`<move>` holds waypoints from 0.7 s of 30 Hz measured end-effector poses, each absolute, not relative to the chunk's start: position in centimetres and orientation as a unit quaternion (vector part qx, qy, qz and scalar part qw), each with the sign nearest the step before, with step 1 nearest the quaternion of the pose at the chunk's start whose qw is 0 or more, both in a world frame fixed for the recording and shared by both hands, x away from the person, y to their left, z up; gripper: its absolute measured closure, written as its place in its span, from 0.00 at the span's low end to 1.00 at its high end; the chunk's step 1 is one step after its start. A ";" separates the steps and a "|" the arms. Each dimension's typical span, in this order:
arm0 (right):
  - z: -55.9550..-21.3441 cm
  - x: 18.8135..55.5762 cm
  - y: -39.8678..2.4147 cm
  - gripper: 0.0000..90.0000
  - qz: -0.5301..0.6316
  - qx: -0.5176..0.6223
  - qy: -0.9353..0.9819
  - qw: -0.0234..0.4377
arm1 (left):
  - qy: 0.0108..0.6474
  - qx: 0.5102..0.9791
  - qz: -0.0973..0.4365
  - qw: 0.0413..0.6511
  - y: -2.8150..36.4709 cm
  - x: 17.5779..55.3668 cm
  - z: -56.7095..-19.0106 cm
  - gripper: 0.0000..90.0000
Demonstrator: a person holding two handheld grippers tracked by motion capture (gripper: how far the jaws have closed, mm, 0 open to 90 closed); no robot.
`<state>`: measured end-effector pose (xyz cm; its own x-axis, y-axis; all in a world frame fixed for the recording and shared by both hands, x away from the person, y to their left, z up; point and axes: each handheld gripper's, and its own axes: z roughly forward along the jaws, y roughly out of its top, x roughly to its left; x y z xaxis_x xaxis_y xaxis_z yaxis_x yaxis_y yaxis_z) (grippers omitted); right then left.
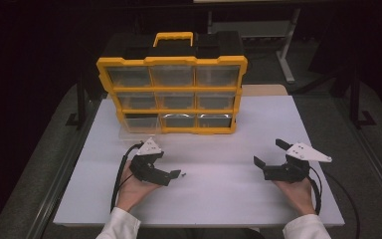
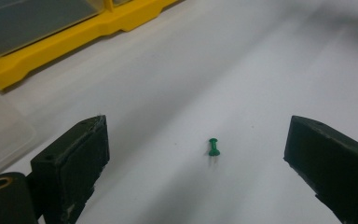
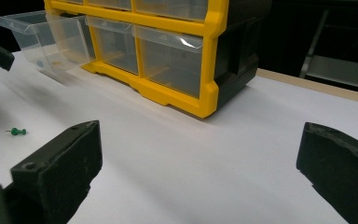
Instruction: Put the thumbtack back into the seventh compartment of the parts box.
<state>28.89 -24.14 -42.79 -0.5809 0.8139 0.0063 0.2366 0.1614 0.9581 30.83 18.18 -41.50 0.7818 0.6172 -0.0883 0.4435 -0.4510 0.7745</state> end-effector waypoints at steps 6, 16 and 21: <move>-42.8 28.9 -24.1 0.00 0.532 0.368 0.712 0.272 | 0.300 0.855 0.084 0.414 17.4 30.8 -42.0 0.16; -42.8 28.9 -24.1 0.00 0.532 0.368 0.713 0.271 | 0.287 0.862 0.067 0.413 16.8 31.0 -42.6 0.27; -42.8 28.9 -24.1 0.00 0.532 0.368 0.713 0.271 | 0.277 0.870 0.058 0.404 16.3 31.1 -43.1 0.37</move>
<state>28.91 -24.13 -42.78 -0.5820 0.8132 0.0046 0.2355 0.1632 0.9581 31.05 16.28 -43.09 0.8403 0.5281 -0.1224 0.4346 -0.5213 0.7344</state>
